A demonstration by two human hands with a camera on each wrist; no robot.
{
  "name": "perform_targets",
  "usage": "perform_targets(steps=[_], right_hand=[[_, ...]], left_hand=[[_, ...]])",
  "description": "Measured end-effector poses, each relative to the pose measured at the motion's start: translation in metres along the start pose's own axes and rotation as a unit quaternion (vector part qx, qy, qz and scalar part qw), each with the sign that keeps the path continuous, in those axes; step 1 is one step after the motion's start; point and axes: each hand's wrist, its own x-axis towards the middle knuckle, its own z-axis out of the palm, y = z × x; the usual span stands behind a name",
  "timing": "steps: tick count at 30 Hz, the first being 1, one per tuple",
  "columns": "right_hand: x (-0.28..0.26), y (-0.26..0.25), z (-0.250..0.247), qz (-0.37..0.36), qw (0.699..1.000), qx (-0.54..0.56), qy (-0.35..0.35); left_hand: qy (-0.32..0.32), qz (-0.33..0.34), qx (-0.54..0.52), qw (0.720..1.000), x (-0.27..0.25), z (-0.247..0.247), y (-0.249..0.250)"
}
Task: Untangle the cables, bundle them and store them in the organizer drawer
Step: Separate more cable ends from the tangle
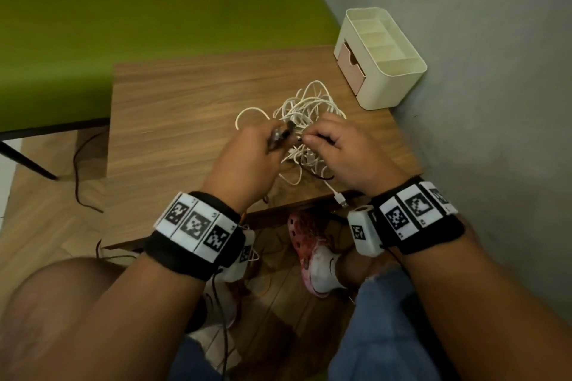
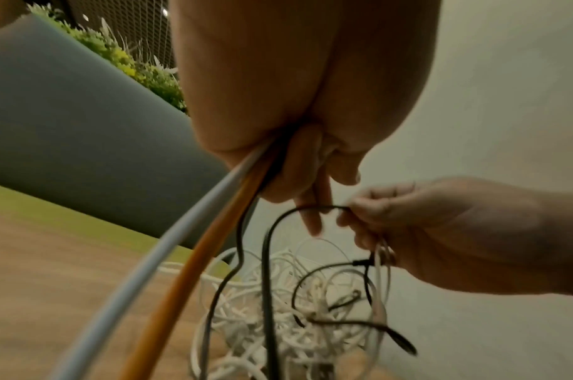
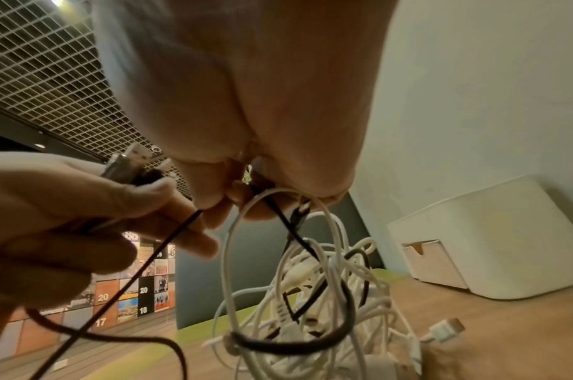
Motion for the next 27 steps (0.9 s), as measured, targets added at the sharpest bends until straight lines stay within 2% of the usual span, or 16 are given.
perform_targets(steps=[2, 4, 6, 11, 14, 18, 20, 23, 27], right_hand=[[0.001, -0.003, 0.004, -0.017, 1.0, 0.001, 0.026], [-0.001, -0.005, 0.007, -0.029, 0.999, 0.01, 0.041], [-0.004, -0.002, 0.012, -0.018, 1.0, -0.007, 0.022], [-0.003, 0.029, 0.015, 0.12, 0.984, -0.121, -0.041], [0.001, 0.033, 0.012, 0.134, 0.983, -0.128, -0.018], [0.003, 0.024, 0.007, 0.089, 0.994, -0.039, 0.042], [0.003, 0.02, 0.005, 0.081, 0.995, -0.04, 0.053], [0.003, 0.019, 0.007, 0.057, 0.987, -0.143, 0.049], [0.001, 0.021, 0.013, 0.028, 0.973, -0.226, 0.036]], left_hand=[[-0.019, -0.001, -0.017, 1.0, 0.003, 0.006, -0.001], [-0.012, -0.005, -0.037, 0.999, 0.004, 0.006, -0.001], [0.0, -0.003, -0.076, 0.997, 0.004, 0.0, -0.001], [0.036, 0.004, -0.201, 0.979, -0.004, -0.025, -0.001], [0.047, -0.017, -0.208, 0.977, -0.008, -0.027, -0.008], [0.04, -0.079, -0.071, 0.994, -0.007, -0.02, -0.025], [0.025, -0.095, 0.023, 0.995, -0.006, -0.02, -0.031], [0.049, -0.068, 0.1, 0.991, -0.006, -0.025, -0.019], [0.097, -0.001, 0.111, 0.989, -0.004, -0.034, 0.011]])
